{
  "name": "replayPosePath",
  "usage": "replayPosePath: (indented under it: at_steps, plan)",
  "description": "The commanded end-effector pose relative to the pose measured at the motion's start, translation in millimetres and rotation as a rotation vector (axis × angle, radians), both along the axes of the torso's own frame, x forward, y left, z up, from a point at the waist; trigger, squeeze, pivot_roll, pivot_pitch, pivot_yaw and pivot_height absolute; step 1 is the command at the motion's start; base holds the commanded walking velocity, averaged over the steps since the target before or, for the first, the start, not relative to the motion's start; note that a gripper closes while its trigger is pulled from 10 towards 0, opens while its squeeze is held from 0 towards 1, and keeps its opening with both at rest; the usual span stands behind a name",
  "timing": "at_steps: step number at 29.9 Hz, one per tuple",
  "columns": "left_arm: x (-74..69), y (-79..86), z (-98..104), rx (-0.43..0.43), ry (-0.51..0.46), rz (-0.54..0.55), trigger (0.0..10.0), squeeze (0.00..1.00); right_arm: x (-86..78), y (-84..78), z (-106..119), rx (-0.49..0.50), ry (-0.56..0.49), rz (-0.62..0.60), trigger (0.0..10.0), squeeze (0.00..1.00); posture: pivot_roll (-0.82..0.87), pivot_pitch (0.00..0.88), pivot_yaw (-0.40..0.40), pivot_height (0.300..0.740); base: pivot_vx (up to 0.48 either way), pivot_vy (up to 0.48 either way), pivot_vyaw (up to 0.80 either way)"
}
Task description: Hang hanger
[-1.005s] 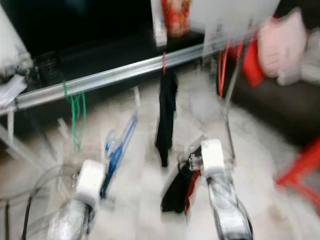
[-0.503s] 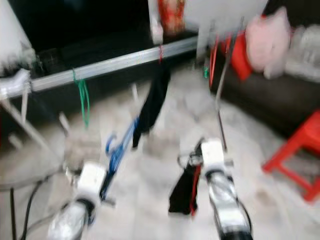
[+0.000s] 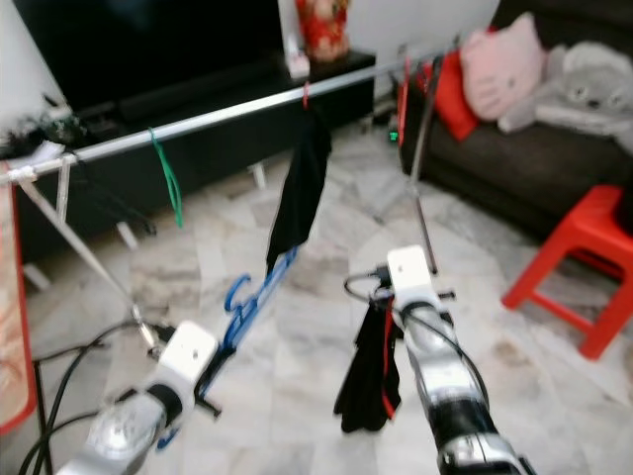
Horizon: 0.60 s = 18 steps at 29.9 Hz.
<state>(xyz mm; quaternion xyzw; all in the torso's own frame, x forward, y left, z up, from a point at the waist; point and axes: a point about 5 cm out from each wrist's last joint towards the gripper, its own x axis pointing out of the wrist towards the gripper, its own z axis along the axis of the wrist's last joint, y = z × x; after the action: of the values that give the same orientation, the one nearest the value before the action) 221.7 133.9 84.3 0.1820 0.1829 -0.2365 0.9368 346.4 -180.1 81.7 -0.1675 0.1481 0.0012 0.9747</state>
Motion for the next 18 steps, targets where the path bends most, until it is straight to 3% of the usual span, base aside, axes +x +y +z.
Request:
replayPosePath:
  at_steps: [1,5,13,18]
  plan:
    - [2.4,-2.7,2,0.023,0.022,-0.064,10.0,0.0,8.0,5.3,8,-0.024,-0.012,0.009,10.0,0.0,-0.12,0.0,0.084,0.74,0.0,0.0,0.0]
    - [3.3,-4.8,2,0.07,0.072,-0.191,10.0,0.0,15.4,6.9,13,-0.087,-0.014,0.017,10.0,0.0,-0.12,0.0,0.089,0.74,0.0,0.0,0.0]
    - [2.3,-3.8,2,0.112,0.125,-0.293,10.0,0.0,19.7,4.6,12,-0.126,0.004,-0.004,10.0,0.0,-0.12,0.0,0.092,0.74,0.0,0.0,0.0]
    - [-5.1,-8.4,6,0.132,0.214,-0.508,10.0,0.0,20.2,-2.8,11,-0.194,0.008,-0.045,10.0,0.0,-0.12,0.0,0.091,0.74,0.0,0.0,0.0]
